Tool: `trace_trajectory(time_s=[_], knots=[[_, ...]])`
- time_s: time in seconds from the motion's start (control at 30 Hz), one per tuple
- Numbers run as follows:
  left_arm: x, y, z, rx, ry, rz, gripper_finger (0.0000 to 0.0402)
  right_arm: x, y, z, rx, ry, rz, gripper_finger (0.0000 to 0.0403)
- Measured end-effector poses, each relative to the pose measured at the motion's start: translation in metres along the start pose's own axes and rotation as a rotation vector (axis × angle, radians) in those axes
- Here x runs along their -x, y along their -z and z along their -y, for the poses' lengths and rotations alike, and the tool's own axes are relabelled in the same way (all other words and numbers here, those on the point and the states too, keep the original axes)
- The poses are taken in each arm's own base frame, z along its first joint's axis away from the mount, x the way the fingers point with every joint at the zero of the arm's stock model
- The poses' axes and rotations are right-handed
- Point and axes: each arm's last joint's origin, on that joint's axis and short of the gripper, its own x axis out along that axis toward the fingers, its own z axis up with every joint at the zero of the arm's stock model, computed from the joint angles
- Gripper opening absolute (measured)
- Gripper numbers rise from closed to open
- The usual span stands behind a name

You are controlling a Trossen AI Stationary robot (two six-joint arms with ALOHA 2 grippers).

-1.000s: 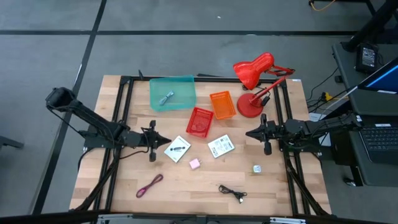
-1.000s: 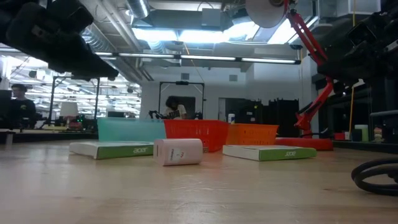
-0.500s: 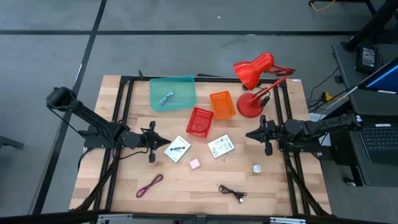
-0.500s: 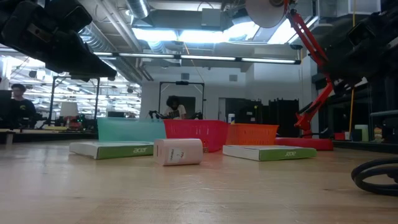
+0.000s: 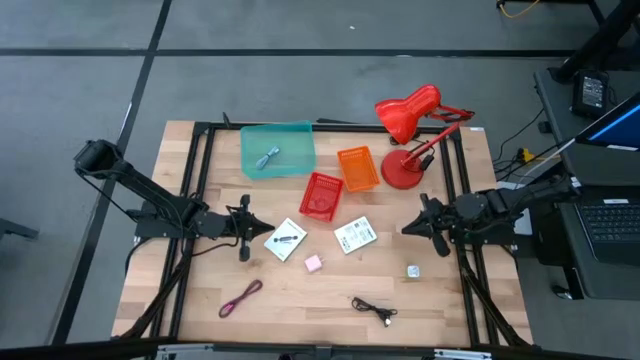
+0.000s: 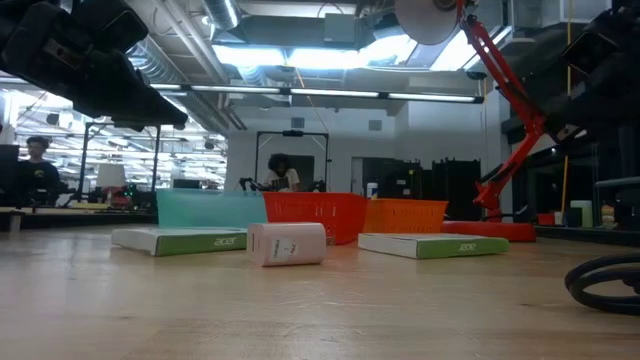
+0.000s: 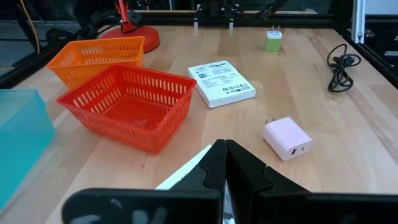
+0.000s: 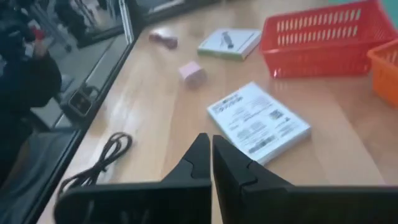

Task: Pick and place items into bin
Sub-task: Put the green charger adapter into orange bin

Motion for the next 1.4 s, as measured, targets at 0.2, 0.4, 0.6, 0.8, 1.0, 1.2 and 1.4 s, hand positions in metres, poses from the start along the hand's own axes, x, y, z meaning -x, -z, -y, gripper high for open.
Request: trace_trajectory(time_s=[0.2, 0.4, 0.6, 0.8, 1.0, 1.2, 1.4], knots=[[0.000, 0.000, -0.001, 0.001, -0.020, 0.006, 0.0003, -0.001, -0.014, -0.016, 0.041, 0.010, -0.080, 0.0000], [0.000, 0.000, -0.001, 0.003, -0.024, 0.007, 0.0003, -0.005, -0.017, -0.033, 0.046, 0.048, -0.226, 0.0000], [0.000, 0.000, -0.001, 0.002, -0.024, 0.007, 0.0003, -0.005, -0.019, -0.053, 0.023, 0.119, -0.299, 0.0000], [0.000, 0.000, -0.001, 0.004, -0.023, 0.007, 0.0003, 0.002, -0.029, -0.080, 0.035, 0.102, -0.316, 0.0000], [0.000, 0.000, -0.001, 0.024, -0.023, 0.007, 0.0003, 0.010, -0.016, -0.096, 0.076, 0.114, -0.327, 0.0000], [0.000, 0.000, 0.000, 0.030, -0.017, 0.006, 0.0003, 0.021, -0.004, -0.108, 0.017, 0.110, -0.276, 0.0000], [0.000, 0.000, 0.000, 0.031, -0.017, 0.006, 0.0003, 0.012, 0.009, -0.117, -0.020, 0.146, -0.323, 0.0000]])
